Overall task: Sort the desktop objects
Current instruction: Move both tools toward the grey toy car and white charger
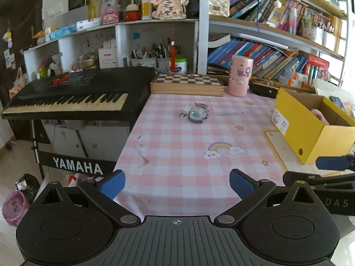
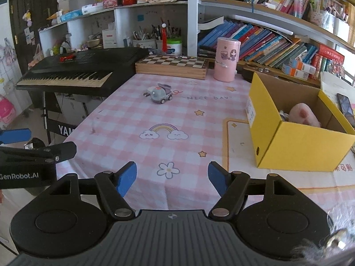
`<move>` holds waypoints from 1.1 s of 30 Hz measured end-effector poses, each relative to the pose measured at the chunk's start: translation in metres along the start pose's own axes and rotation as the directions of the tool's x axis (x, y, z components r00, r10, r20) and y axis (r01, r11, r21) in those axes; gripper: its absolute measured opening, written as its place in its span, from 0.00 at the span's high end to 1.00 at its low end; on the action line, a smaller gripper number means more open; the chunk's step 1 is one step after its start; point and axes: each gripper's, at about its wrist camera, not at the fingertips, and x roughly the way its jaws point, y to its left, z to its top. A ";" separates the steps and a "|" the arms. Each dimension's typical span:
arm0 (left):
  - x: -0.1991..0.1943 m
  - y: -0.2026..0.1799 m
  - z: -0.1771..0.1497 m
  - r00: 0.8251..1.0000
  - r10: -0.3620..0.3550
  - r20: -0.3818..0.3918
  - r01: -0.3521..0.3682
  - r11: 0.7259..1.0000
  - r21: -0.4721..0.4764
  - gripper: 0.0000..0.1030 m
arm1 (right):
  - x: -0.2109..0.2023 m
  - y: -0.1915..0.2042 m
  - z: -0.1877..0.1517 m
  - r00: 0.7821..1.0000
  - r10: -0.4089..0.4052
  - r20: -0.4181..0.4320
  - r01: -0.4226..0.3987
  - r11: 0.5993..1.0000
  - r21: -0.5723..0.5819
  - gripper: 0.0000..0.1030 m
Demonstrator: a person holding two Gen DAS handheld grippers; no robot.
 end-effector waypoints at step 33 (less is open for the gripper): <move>0.129 -0.007 0.091 0.984 0.174 -0.045 -0.179 0.974 -0.140 0.02 | 0.212 -0.040 0.133 0.967 0.229 -0.115 -0.249 0.942 -0.225 0.21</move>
